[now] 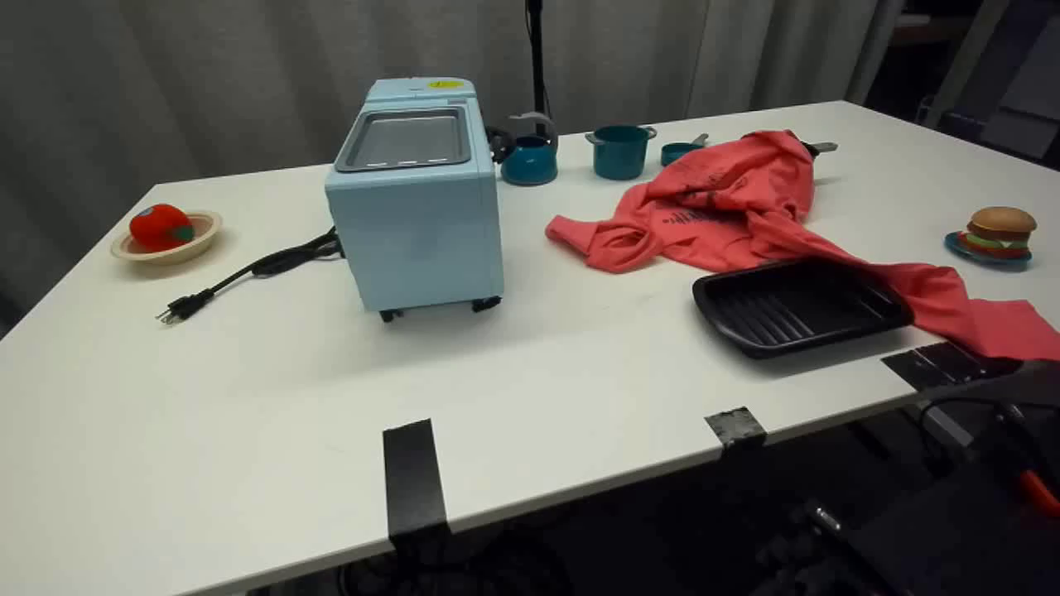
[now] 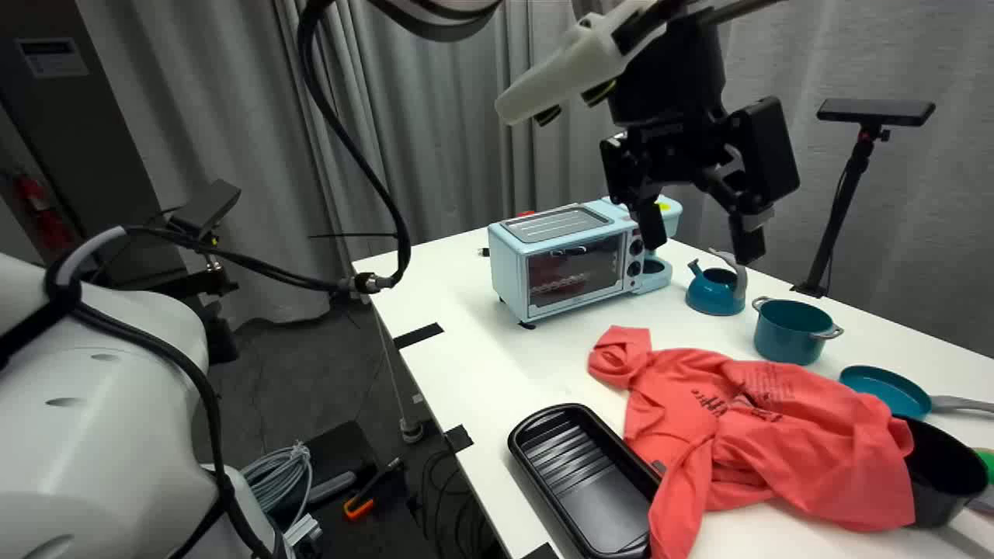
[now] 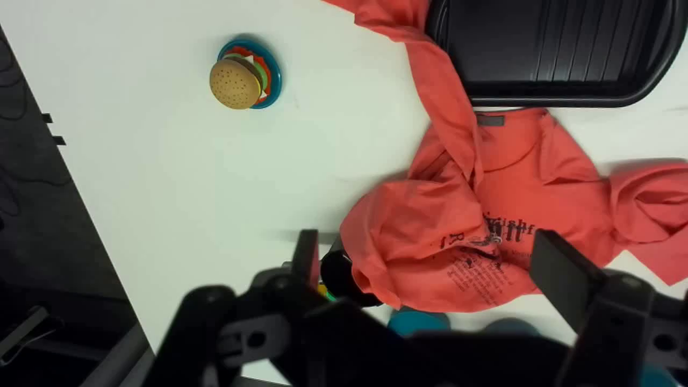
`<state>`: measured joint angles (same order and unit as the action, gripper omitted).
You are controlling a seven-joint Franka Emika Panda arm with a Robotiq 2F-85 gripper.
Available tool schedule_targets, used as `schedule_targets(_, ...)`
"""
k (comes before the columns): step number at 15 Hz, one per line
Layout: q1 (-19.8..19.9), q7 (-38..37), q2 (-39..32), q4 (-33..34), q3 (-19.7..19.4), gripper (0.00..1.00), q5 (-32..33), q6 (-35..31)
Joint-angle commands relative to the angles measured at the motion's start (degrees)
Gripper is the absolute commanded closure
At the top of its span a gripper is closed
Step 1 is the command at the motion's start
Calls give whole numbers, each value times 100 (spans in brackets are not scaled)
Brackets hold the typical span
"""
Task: Completely fold the red cloth
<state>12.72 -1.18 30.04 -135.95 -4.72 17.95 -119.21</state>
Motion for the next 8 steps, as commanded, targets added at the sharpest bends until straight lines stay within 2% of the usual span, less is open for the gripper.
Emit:
schedule_targets(1,-58,-22,-5,6,-48,0,28,18)
schedule_targets(8,-68,28,-89,-19,-102,0,-20,-26)
